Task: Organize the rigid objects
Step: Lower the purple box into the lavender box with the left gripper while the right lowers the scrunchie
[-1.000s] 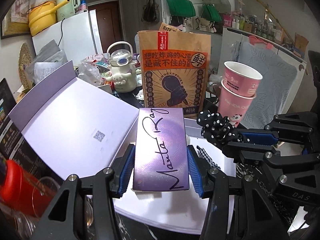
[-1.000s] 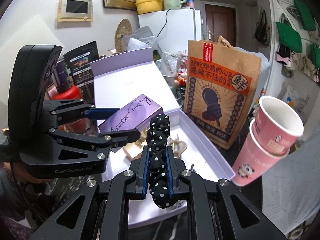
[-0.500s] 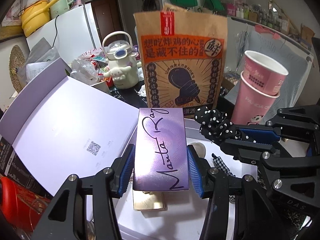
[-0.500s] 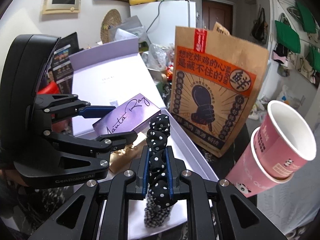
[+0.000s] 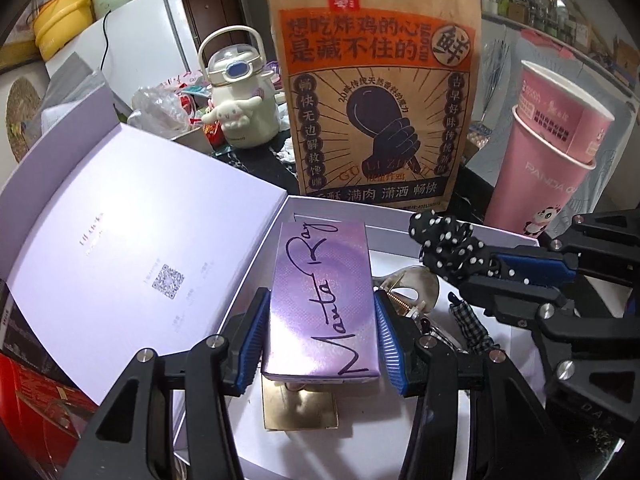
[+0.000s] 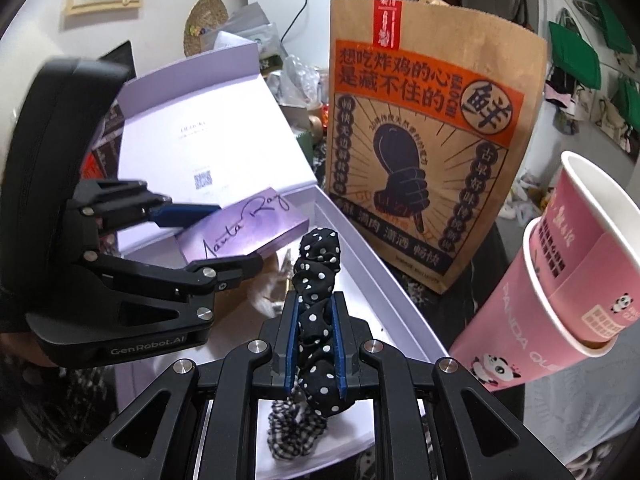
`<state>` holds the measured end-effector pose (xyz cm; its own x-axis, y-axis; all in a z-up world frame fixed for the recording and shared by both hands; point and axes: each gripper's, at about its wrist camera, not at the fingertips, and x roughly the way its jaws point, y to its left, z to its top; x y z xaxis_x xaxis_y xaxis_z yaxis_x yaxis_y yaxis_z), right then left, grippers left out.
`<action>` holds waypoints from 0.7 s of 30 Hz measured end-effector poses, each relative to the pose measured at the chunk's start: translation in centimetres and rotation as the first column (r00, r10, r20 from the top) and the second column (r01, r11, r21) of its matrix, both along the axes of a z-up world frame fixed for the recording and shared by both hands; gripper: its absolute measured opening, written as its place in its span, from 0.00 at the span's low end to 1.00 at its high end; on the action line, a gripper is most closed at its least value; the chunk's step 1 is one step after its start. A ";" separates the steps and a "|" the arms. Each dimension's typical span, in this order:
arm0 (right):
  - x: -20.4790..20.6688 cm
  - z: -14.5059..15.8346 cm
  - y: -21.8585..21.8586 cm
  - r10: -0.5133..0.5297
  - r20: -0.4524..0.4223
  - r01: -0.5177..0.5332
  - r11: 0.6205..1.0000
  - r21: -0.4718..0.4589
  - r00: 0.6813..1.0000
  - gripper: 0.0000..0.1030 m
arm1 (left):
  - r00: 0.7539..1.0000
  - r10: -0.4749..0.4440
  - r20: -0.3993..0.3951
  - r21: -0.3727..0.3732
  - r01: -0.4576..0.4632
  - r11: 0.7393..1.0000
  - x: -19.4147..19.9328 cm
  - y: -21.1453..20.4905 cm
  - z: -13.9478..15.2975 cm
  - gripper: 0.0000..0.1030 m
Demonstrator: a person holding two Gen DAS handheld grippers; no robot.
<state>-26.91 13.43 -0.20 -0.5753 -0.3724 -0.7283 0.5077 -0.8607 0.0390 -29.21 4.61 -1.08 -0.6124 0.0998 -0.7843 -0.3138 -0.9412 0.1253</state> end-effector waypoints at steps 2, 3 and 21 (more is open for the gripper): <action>0.0 -0.4 -0.1 -0.005 0.008 0.005 1.000 0.013 1.000 0.14 | 1.000 -0.009 0.006 -0.003 0.009 1.000 0.0 0.4 0.0 0.49; -0.1 -0.6 -0.1 -0.007 0.014 0.007 1.000 0.012 1.000 0.14 | 1.000 -0.013 0.004 -0.011 0.013 1.000 0.0 0.7 -0.1 0.49; 0.7 -2.3 1.0 -0.024 0.053 0.023 1.000 0.017 0.998 0.15 | 0.997 -0.079 0.019 -0.046 0.080 0.996 1.7 3.2 -0.5 0.49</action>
